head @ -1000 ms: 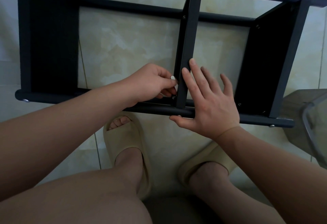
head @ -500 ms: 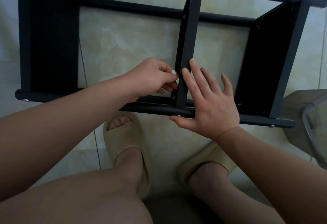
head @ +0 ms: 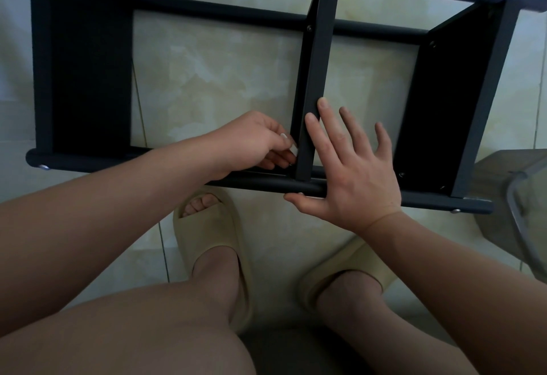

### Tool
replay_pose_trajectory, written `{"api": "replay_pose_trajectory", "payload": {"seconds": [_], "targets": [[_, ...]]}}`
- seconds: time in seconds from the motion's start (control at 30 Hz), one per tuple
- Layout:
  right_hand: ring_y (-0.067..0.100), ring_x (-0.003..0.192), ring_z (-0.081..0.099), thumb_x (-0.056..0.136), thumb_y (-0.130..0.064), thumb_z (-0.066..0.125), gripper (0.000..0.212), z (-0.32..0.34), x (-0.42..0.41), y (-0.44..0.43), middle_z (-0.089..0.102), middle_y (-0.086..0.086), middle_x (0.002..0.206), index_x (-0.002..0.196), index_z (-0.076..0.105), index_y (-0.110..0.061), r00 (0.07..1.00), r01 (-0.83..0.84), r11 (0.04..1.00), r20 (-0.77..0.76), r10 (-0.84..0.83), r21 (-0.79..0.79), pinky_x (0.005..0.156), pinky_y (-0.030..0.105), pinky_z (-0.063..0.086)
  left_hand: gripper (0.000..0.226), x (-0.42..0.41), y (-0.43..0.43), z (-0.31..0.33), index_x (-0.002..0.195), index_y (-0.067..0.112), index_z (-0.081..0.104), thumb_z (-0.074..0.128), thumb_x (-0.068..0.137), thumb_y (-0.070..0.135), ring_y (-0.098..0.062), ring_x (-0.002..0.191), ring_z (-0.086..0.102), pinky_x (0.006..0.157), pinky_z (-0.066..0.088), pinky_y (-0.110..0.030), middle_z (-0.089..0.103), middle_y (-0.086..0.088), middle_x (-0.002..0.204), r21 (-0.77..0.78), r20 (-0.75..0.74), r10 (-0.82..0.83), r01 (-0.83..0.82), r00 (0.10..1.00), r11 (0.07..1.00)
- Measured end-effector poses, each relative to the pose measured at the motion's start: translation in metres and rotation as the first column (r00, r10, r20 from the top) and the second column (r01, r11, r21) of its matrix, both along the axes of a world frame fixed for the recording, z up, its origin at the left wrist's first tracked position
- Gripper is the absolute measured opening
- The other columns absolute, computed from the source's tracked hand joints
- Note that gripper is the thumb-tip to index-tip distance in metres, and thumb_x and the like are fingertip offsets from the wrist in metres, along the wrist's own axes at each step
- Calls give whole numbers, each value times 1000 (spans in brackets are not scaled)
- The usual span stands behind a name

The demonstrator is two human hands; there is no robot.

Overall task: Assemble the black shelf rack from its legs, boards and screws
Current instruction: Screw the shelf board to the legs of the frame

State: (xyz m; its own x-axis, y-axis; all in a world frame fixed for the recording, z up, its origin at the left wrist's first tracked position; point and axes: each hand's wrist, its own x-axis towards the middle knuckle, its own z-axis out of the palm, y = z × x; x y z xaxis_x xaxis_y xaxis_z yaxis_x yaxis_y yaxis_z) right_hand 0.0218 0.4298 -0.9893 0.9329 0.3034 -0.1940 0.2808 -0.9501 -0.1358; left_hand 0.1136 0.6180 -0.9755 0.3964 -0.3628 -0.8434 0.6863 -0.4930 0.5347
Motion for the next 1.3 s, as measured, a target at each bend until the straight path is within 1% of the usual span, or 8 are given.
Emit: {"api": "replay_pose_trajectory", "payload": {"seconds": [0.2,0.4,0.63,0.8,0.93,1.07,1.13,1.3], "targets": [[36,151,28,82,-86,43,106,-1,0,0,12,3,170,162,19,-19,1000,-1,1000,9,1,3,110,71,26,22,0,3,-1,88,15,66,51,102,8,-13,82,71,82,53,-30,75,4,75,-3,23,-76,76,997,997],[36,150,30,82,-86,41,106,-2,0,0,11,3,170,162,17,-19,1000,-2,1000,2,2,12,111,71,25,21,0,6,-2,88,18,66,53,102,8,-7,80,71,77,52,-24,76,5,78,-2,64,-119,120,991,993],[36,149,32,82,-85,43,107,-1,0,-1,11,3,170,162,17,-19,1000,-3,1000,2,3,18,110,70,27,20,-3,11,-1,88,19,66,55,100,8,1,69,66,71,49,-21,75,8,77,24,133,-194,193,972,981],[36,149,33,82,-85,43,107,-1,0,-1,10,3,170,162,17,-19,1000,-5,1000,-1,5,18,111,70,27,18,-5,12,2,88,19,66,57,99,8,6,63,63,61,45,-13,73,10,77,51,156,-243,237,958,970],[36,148,34,83,-85,41,105,-2,0,-1,10,3,170,162,17,-19,1000,-3,1000,2,3,24,110,69,27,15,-6,13,4,88,20,67,59,98,11,6,59,58,59,42,-14,71,17,68,82,164,-307,297,938,951],[36,147,36,84,-85,39,105,-2,-1,0,10,3,170,162,17,-19,1000,-2,1000,2,2,27,110,68,28,10,-7,12,5,91,14,69,61,95,10,-9,65,57,66,44,-26,66,4,73,117,163,-340,324,926,939],[36,147,36,83,-85,40,105,-2,-1,0,10,2,171,162,16,-19,1000,0,1000,-4,0,28,110,68,28,8,-7,12,6,92,13,69,62,95,10,-13,68,57,69,44,-29,66,-1,76,114,149,-349,334,925,936],[37,146,37,83,-85,42,106,-1,0,-1,11,3,170,162,18,-19,1000,1,999,-13,0,32,110,68,29,11,-7,11,3,86,18,69,64,93,11,-8,62,54,63,41,-26,63,5,71,123,127,-378,364,917,923]]}}
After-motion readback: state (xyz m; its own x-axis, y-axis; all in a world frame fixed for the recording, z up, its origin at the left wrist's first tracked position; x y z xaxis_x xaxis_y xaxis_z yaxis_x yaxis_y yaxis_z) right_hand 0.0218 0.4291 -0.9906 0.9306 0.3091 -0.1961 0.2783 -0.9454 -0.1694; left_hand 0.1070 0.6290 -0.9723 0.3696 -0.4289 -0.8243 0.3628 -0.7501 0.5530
